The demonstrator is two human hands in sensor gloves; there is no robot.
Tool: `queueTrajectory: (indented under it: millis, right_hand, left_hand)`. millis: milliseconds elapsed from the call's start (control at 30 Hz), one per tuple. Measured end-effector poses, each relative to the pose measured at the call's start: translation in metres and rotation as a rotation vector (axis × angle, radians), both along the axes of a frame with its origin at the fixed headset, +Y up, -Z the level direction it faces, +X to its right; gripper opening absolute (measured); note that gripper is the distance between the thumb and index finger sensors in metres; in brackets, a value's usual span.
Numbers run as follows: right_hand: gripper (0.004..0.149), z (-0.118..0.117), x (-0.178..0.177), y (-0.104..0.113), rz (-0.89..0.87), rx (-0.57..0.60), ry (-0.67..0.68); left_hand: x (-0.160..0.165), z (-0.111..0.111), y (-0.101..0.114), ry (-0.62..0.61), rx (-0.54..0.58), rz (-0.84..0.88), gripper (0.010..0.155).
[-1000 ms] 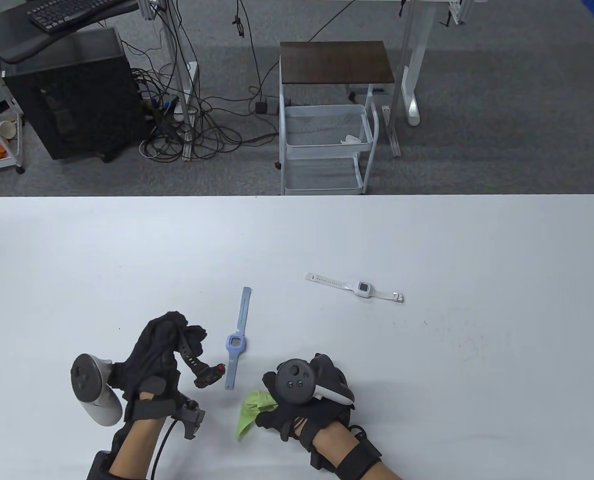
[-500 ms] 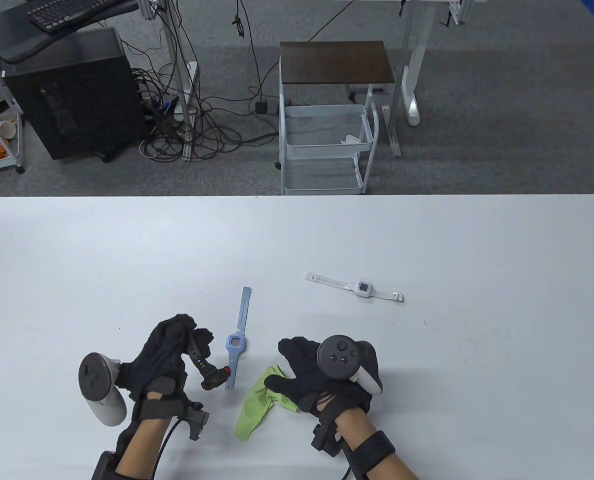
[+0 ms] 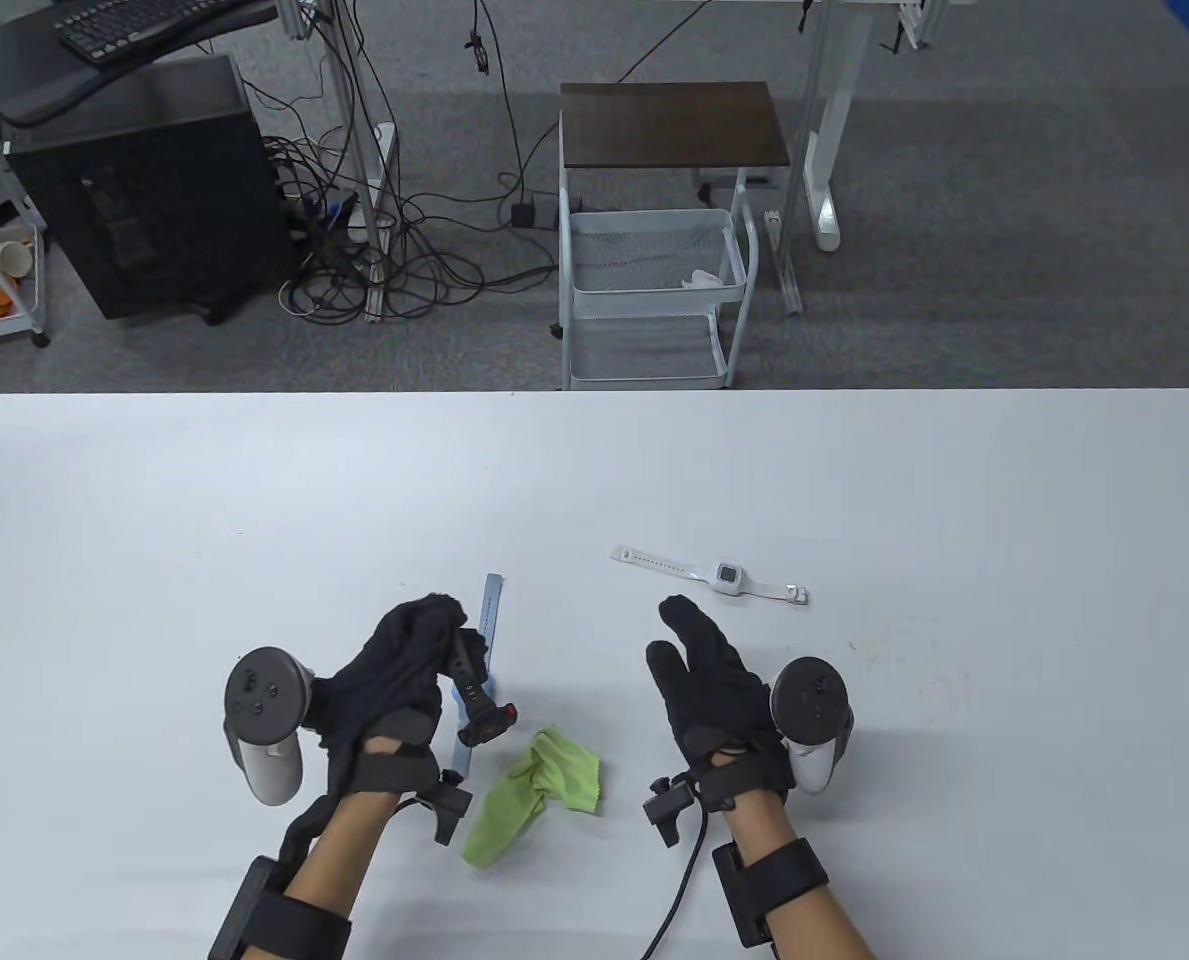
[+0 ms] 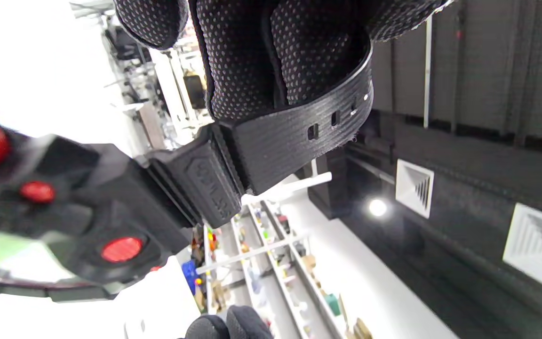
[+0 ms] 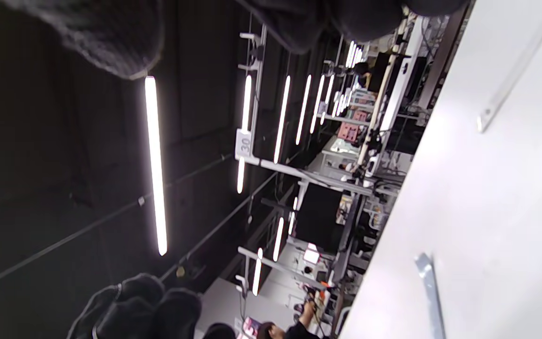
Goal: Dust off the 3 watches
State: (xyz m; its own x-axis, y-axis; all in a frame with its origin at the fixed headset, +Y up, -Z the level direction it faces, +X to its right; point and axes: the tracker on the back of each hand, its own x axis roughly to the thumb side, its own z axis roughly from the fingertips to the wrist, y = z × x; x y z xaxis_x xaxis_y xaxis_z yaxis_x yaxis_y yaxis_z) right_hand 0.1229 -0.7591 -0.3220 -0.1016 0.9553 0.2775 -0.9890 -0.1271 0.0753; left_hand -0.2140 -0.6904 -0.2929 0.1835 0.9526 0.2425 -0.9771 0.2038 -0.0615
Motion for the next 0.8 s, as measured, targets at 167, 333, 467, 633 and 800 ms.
queueTrajectory:
  millis: [167, 333, 467, 633, 800]
  right_hand:
    - [0.086, -0.002, 0.012, 0.002, -0.056, 0.018, -0.055]
    - [0.085, -0.003, 0.023, 0.002, -0.139, 0.022, -0.104]
    - [0.084, -0.003, 0.030, 0.003, -0.190, 0.020, -0.133]
    - [0.084, -0.005, 0.035, 0.000, -0.200, 0.003, -0.150]
    - [0.084, -0.005, 0.036, -0.002, -0.209, -0.015, -0.152]
  left_hand:
    - [0.037, -0.017, 0.013, -0.060, -0.014, -0.087, 0.046]
    - [0.072, -0.031, 0.012, -0.123, -0.052, -0.128, 0.046]
    - [0.097, -0.040, 0.001, -0.189, -0.116, -0.171, 0.046]
    - [0.111, -0.056, -0.021, -0.226, -0.365, -0.043, 0.046]
    - [0.104, -0.080, -0.041, -0.180, -0.544, -0.001, 0.046]
